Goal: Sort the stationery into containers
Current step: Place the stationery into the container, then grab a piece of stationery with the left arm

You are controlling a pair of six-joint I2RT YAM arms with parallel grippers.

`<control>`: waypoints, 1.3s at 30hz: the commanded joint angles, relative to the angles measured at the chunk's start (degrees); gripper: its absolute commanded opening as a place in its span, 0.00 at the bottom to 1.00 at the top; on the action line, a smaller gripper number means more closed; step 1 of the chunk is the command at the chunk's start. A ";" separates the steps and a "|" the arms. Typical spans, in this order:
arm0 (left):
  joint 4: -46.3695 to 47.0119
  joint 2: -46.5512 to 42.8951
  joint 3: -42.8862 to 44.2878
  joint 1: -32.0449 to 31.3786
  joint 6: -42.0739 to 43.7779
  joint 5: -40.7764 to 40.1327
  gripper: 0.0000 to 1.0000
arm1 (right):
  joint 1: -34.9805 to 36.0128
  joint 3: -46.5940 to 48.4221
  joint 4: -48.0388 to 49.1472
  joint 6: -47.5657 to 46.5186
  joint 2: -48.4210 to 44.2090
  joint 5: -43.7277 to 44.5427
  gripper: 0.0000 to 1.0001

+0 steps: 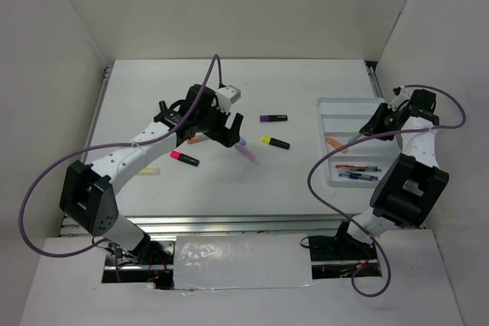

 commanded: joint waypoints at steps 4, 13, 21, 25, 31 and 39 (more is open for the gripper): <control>3.83 4.90 4.92 2.28 -0.52 -1.33 0.99 | 0.48 0.79 0.91 -0.39 -0.71 6.50 0.45; 7.61 12.01 7.90 2.89 -4.03 -8.69 0.98 | 0.48 1.23 -1.90 -2.33 -6.15 6.43 0.56; 8.23 20.72 12.56 3.95 -2.66 -5.12 0.89 | 4.61 -0.35 -2.61 -4.87 -13.63 2.55 0.56; 3.39 22.66 15.38 6.40 17.09 10.84 0.77 | 6.72 -0.44 -3.49 -5.93 -15.12 1.76 0.56; -15.29 29.57 27.45 12.82 42.51 28.09 0.79 | 7.60 0.00 -4.37 -6.46 -15.30 0.79 0.56; -33.36 38.57 37.80 14.15 68.90 35.50 0.81 | 9.01 -0.70 -4.19 -6.72 -15.83 0.97 0.55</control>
